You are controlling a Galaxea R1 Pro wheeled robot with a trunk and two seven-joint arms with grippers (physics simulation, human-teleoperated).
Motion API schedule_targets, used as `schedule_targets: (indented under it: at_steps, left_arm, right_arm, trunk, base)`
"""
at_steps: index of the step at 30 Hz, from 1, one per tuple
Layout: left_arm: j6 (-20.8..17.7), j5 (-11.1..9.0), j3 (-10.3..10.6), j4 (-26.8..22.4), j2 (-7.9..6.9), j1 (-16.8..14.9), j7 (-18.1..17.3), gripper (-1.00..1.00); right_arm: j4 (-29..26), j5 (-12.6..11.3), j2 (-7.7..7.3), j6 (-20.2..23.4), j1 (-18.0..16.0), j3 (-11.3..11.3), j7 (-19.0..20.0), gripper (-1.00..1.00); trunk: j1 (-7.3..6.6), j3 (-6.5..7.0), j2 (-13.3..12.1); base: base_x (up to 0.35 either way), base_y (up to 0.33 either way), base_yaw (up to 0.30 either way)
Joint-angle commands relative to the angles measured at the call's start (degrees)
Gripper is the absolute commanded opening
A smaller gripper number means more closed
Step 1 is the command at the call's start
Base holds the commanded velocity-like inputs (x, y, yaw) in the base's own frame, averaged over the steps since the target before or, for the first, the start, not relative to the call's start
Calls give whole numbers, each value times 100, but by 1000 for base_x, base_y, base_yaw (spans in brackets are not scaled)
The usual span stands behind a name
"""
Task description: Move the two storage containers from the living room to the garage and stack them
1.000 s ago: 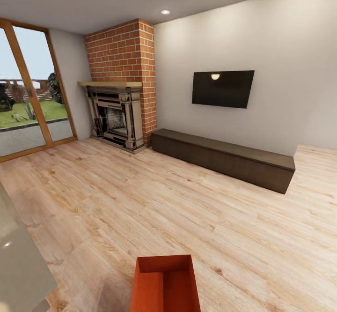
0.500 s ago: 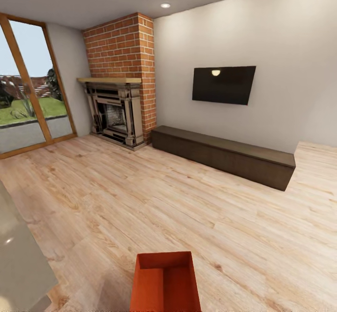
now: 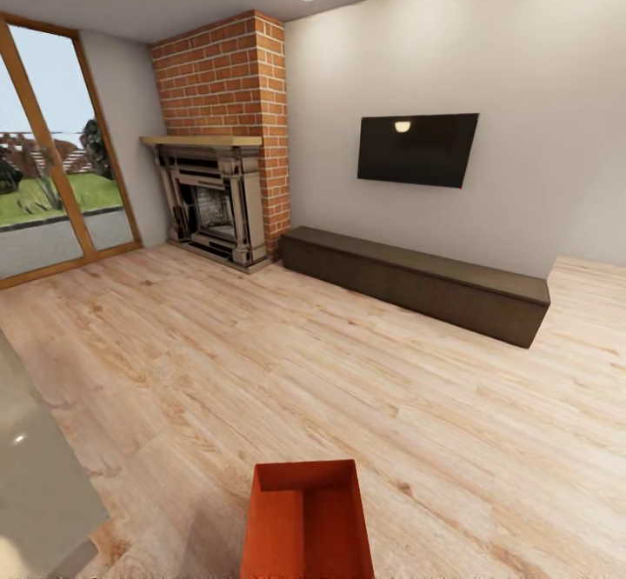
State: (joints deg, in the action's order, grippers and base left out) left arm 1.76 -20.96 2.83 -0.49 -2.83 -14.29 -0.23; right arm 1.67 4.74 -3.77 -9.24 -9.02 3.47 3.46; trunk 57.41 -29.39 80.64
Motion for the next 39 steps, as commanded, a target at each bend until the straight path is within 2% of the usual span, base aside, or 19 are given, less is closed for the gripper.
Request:
schedule_targets:
  at_steps: [1, 39]
  left_arm:
    - [17, -40, 29, 5, 0, -4, -3, 100]
    - [17, -40, 30, 5, 2, -4, -2, 100]
  right_arm:
    - [18, 27, -1, -34, -6, 31, 6, 100]
    - [22, 25, 5, -34, -3, 36, 23, 100]
  trunk:
    - [0, -15, 3]
    - [0, -371, 3]
  base:
    - [0, 0, 0]
    - [0, 0, 0]
